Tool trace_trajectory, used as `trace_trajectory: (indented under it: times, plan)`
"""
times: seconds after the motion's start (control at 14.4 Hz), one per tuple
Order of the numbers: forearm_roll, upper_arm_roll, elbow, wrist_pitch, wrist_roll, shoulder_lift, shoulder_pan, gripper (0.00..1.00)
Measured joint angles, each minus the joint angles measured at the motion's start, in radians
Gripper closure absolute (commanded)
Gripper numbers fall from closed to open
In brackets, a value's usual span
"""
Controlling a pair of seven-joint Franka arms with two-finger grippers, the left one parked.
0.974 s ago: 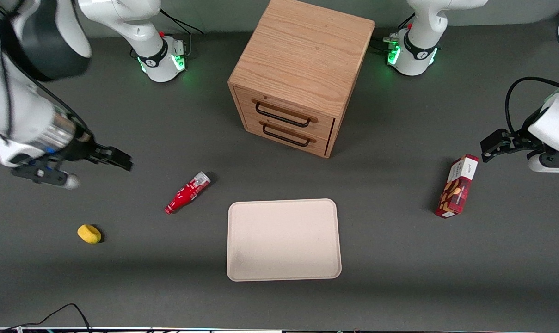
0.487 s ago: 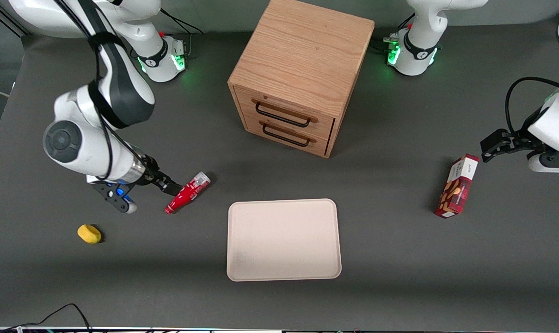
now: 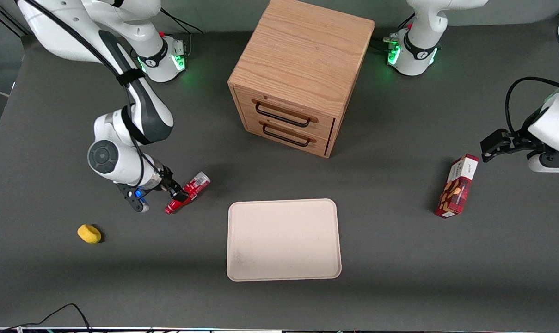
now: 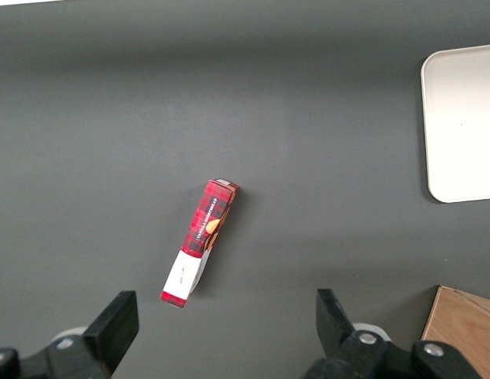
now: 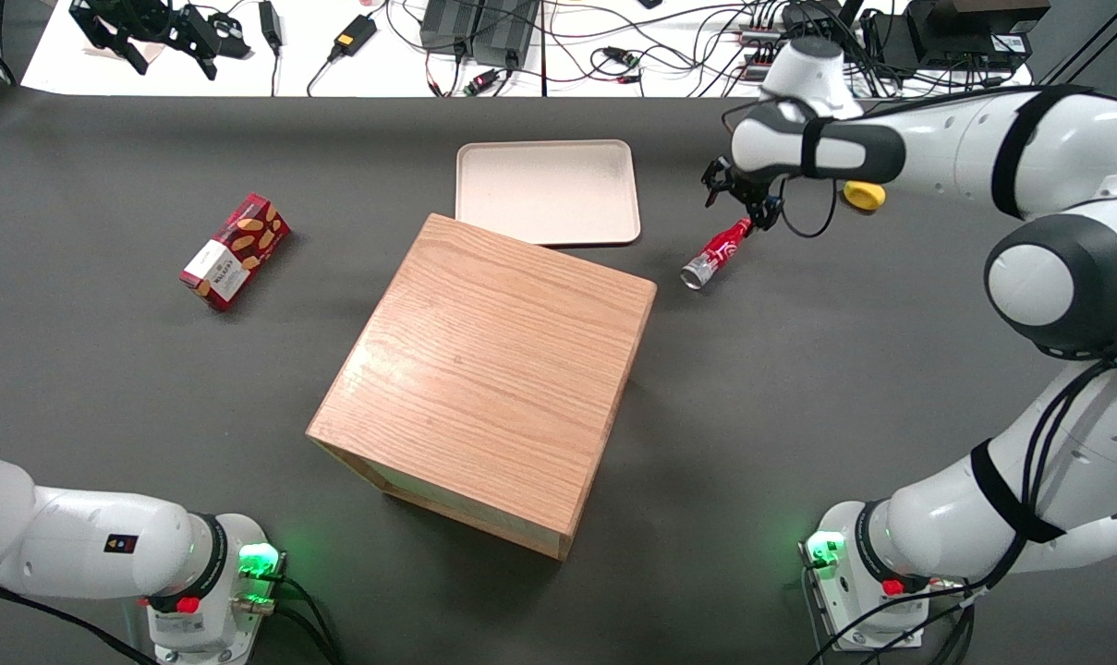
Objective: Place coke bottle on tray
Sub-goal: 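Lower the right gripper around the bottle's body and close it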
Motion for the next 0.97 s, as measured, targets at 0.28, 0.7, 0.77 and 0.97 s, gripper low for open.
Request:
trace_trajectory:
  times: [0.28, 0.7, 0.77, 0.97]
  plan:
    - [-0.006, 0.001, -0.017, 0.126, 0.045, 0.071, 0.006, 0.0]
    - [-0.007, -0.012, -0.018, 0.167, 0.055, 0.137, 0.007, 0.05]
    - [-0.007, -0.015, -0.018, 0.168, 0.055, 0.141, 0.007, 0.08]
    - [-0.008, -0.016, -0.018, 0.172, 0.056, 0.148, 0.008, 0.28]
